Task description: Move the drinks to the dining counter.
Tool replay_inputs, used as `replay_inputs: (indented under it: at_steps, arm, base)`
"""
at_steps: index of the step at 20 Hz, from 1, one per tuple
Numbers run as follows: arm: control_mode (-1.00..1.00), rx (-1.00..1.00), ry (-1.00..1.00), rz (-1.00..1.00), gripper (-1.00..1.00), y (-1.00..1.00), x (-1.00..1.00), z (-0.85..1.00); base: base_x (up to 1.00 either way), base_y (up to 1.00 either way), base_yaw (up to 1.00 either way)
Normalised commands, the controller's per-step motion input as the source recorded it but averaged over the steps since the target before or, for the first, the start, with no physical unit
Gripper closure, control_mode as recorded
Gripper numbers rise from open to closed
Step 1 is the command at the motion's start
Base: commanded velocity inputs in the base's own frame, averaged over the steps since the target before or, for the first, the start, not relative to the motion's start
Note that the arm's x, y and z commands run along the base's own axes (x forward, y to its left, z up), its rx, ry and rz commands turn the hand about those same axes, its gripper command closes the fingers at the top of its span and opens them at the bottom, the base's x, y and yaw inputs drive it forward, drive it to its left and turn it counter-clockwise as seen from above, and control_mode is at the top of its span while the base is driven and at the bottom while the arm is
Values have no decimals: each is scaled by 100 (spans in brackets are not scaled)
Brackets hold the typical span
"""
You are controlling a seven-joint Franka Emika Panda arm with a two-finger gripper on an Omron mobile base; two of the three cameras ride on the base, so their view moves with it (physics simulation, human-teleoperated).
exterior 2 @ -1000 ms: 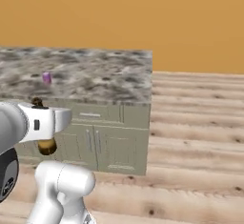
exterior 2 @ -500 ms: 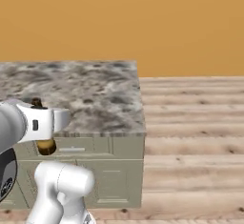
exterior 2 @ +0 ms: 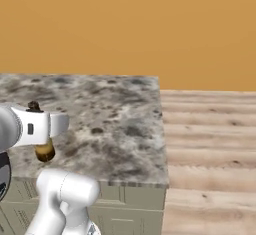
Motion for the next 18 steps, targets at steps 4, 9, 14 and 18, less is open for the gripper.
replay_inputs:
  at_steps: [4, 9, 14, 18]
  arm:
    - [100, 0, 0, 0, 100, 0, 0, 0]
    - [100, 0, 0, 0, 100, 0, 0, 0]
    - [100, 0, 0, 0, 100, 0, 0, 0]
    - [100, 0, 0, 0, 100, 0, 0, 0]
  base:
    - [100, -2, 39]
    - [100, 0, 35]
    - [96, 2, 21]
    - [68, 7, 11]
